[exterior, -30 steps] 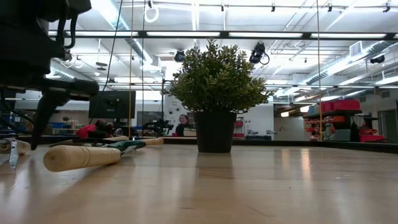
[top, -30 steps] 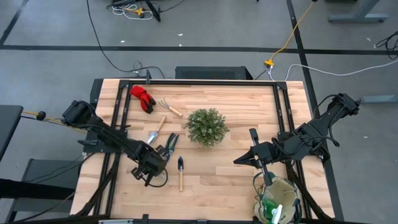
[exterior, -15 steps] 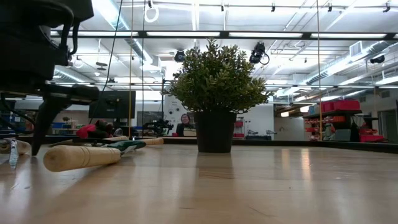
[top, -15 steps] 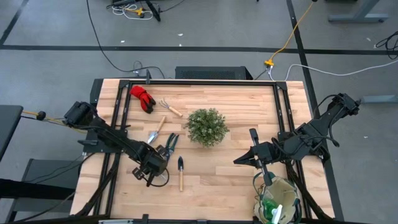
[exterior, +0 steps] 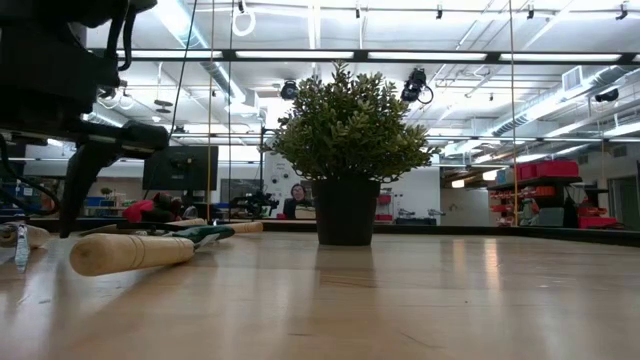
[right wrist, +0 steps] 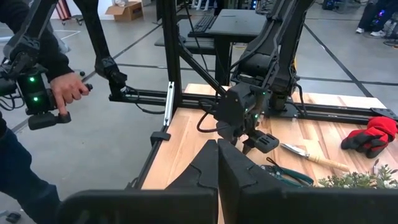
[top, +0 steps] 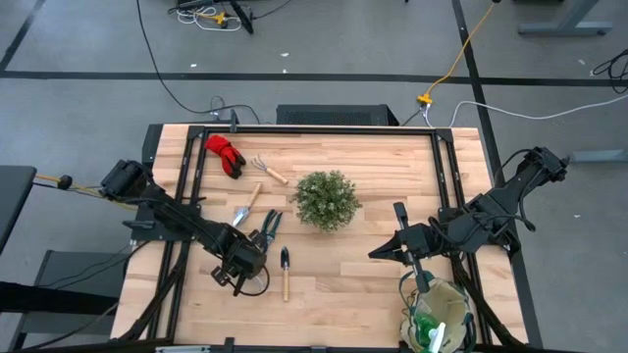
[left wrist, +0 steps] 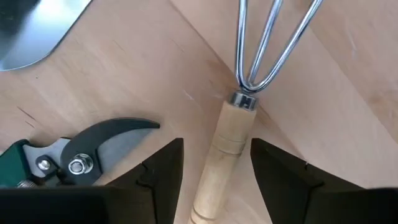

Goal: Pick & Place Garden tools in Gardening bag
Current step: Put the bottom brown hand rake into the white gardening bag

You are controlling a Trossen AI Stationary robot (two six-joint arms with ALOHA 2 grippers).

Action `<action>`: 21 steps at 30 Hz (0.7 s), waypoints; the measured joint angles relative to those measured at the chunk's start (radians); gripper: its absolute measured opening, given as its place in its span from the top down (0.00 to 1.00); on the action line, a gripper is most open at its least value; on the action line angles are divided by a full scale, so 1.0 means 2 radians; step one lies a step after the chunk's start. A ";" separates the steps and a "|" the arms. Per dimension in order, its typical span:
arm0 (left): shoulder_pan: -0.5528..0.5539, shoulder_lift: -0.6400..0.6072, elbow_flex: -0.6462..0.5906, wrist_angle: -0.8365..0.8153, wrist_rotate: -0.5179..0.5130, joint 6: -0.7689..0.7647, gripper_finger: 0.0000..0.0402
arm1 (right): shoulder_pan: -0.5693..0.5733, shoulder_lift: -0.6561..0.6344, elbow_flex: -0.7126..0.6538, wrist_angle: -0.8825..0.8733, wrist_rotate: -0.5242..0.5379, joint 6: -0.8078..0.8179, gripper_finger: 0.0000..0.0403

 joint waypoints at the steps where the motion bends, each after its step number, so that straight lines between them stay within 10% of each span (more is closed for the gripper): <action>1: 0.000 0.000 0.000 0.001 0.000 0.000 0.52 | 0.000 0.000 0.000 0.000 0.000 0.000 1.00; 21: 0.000 0.014 0.000 0.007 0.002 -0.003 0.61 | 0.000 0.000 0.000 0.000 -0.001 0.012 1.00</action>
